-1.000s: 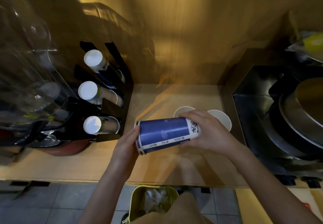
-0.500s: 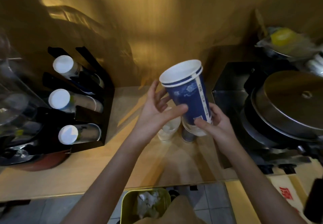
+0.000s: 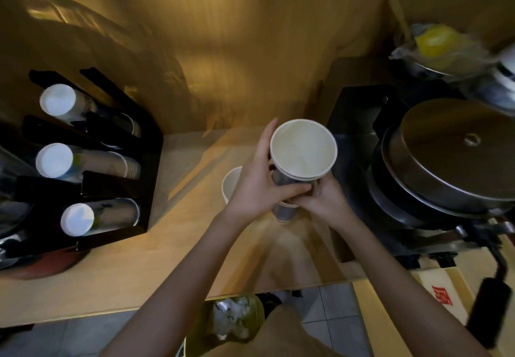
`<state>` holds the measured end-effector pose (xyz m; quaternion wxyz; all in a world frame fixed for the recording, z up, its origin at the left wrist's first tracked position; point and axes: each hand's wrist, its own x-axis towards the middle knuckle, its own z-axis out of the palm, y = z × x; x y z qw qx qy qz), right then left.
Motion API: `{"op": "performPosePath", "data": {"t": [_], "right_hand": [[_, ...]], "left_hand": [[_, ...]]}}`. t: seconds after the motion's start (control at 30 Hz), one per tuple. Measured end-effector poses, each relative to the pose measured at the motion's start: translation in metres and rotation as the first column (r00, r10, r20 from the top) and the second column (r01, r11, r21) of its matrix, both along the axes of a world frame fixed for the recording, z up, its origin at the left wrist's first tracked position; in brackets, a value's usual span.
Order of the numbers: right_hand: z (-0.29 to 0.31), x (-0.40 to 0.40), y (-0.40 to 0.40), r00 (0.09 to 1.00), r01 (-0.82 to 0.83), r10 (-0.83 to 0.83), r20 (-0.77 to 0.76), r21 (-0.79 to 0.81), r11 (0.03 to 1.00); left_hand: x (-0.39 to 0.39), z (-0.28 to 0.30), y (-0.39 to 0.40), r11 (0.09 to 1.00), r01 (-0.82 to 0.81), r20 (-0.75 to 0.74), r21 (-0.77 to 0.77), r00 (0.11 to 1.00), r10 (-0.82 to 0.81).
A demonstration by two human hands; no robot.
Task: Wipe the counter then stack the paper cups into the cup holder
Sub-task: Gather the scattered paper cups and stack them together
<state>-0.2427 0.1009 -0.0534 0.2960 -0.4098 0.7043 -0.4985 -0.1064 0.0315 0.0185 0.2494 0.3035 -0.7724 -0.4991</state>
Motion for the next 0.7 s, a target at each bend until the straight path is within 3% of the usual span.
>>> {"op": "performPosePath", "data": {"t": [0.17, 0.43, 0.7], "right_hand": [[-0.033, -0.005, 0.005, 0.997, -0.067, 0.069, -0.029, 0.043, 0.997], [-0.047, -0.003, 0.017, 0.987, -0.094, 0.082, 0.136, 0.089, 0.992], [-0.057, -0.003, 0.019, 0.991, -0.102, 0.086, 0.099, 0.174, 0.979]], "left_hand": [[-0.004, -0.026, 0.0, 1.0, -0.009, 0.099, 0.026, 0.995, 0.007], [-0.013, -0.045, 0.004, 0.985, -0.001, 0.306, -0.172, 0.95, 0.055], [-0.014, -0.056, 0.014, 0.913, 0.245, 0.539, -0.325, 0.842, -0.033]]}}
